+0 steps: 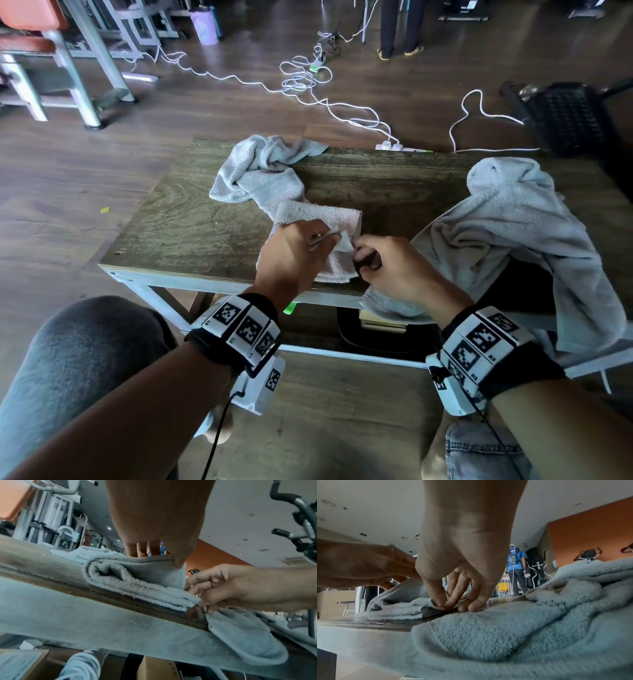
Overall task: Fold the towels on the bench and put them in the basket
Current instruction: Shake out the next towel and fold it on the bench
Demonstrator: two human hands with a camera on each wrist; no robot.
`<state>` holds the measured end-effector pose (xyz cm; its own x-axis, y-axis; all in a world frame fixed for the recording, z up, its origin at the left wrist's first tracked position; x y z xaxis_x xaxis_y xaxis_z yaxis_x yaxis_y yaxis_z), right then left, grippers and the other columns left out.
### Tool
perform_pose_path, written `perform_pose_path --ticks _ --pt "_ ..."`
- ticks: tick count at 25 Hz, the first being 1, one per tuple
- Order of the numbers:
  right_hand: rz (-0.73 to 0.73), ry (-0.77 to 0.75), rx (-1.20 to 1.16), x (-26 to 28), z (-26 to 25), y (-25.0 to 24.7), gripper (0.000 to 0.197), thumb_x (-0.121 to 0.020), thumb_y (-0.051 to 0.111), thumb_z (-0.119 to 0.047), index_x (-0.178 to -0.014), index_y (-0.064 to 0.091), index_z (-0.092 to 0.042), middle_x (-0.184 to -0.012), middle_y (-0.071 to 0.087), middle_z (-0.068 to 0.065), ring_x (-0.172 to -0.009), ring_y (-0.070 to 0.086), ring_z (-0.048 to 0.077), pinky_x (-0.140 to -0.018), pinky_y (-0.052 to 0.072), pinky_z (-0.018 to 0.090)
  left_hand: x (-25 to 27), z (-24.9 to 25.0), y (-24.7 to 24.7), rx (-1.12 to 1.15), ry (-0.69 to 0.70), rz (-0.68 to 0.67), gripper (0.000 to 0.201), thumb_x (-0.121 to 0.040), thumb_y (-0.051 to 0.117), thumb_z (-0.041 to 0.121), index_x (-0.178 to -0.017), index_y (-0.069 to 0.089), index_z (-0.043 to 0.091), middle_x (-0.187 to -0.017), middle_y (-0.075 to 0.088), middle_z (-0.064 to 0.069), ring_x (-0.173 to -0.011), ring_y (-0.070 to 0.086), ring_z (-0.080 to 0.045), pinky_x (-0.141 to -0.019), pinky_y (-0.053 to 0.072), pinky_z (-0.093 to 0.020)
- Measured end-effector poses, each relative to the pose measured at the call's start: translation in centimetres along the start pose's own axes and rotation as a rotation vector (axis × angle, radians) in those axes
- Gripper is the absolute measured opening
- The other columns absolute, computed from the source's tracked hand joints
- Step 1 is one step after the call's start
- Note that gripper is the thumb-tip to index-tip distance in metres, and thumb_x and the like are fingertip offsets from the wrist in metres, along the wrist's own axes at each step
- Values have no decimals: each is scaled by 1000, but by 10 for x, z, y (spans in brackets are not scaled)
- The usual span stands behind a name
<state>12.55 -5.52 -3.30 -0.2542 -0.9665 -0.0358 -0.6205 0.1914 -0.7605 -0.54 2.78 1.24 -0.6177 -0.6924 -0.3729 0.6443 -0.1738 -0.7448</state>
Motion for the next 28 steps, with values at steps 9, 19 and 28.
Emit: perform_pose_path --ticks 9,19,28 --pt "-25 -27 10 0 -7 5 27 -89 65 -7 -109 73 -24 -104 64 -10 -89 61 6 -81 53 29 -4 -2 1 108 -14 -14 23 -95 51 36 -86 56 15 -64 60 -2 -59 60 -30 -50 44 -31" --pt "-76 37 -80 -1 -5 2 24 -90 59 -4 -102 63 -24 -91 64 -10 -81 63 7 -68 48 21 17 24 40 219 246 -168 8 -88 66 10 -96 65 7 -98 63 -3 -84 62 -18 -73 52 -38" --pt "187 -225 120 -2 -30 3 45 -96 51 -21 -141 50 -12 -145 50 6 -134 48 22 -108 43 36 0 0 12 74 138 -75 45 -86 45 15 -128 59 11 -133 58 -8 -120 57 -23 -98 50 -41"
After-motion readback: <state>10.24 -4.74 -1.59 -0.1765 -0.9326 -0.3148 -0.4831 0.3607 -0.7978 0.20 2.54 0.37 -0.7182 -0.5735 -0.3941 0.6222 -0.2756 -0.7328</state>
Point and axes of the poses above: each hand's wrist, its own x-axis away from the middle knuckle, its own y-axis out of the palm, z = x × y, the point moved 10 cm from there along -x, towards the middle knuckle
